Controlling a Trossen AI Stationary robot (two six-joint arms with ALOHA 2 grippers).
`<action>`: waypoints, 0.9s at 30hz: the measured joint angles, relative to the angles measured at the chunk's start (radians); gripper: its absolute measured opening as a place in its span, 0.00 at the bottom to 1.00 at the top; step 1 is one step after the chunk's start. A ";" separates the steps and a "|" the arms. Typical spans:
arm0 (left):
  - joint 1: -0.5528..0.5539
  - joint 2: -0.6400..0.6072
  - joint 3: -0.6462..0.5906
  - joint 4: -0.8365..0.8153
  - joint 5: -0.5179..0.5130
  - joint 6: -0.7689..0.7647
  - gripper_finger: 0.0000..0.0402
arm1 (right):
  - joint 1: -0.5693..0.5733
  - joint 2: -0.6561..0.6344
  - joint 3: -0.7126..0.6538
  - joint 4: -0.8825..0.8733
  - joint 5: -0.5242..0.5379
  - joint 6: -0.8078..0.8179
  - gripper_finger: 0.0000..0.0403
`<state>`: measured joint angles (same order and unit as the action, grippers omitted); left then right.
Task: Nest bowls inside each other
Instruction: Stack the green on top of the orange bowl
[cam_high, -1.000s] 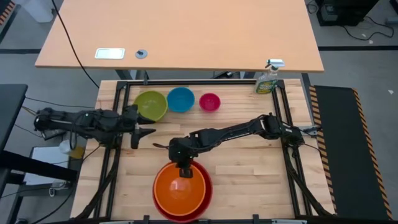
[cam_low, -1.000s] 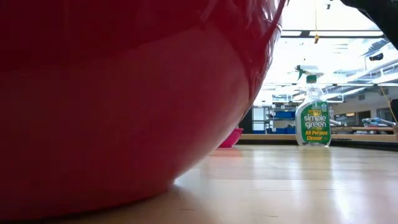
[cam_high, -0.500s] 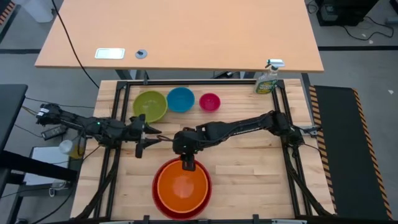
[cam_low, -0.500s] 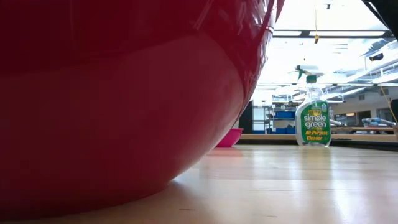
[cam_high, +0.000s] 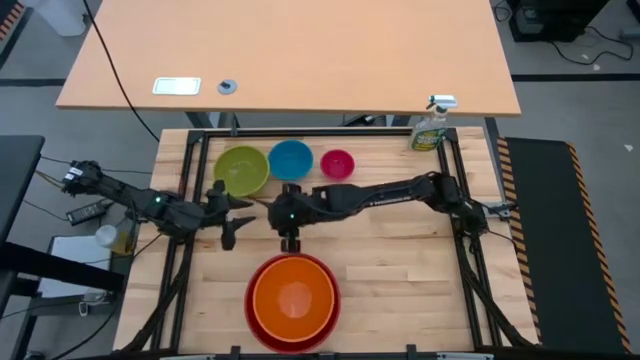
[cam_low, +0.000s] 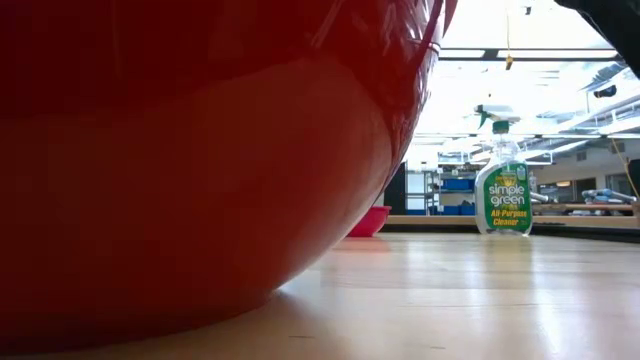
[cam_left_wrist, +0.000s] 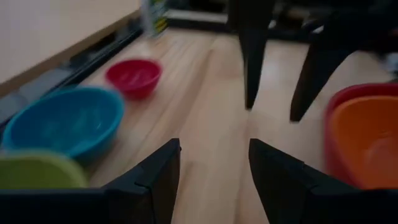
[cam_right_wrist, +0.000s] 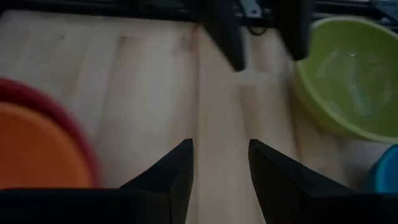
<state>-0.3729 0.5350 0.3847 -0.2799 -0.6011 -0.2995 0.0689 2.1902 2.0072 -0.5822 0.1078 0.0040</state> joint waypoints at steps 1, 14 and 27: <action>0.000 0.002 0.000 -0.026 -0.015 -0.022 0.48 | -0.011 0.000 -0.011 0.017 -0.001 -0.005 0.40; 0.002 -0.002 0.026 -0.098 -0.170 -0.091 0.48 | -0.113 0.048 -0.102 0.299 0.002 -0.090 0.41; -0.030 -0.017 0.076 -0.187 -0.119 -0.155 0.48 | -0.164 0.177 -0.073 0.590 -0.025 -0.137 0.42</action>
<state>-0.4033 0.5179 0.4606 -0.4673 -0.7197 -0.4543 -0.0952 2.3668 1.9339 0.0078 0.0826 -0.1334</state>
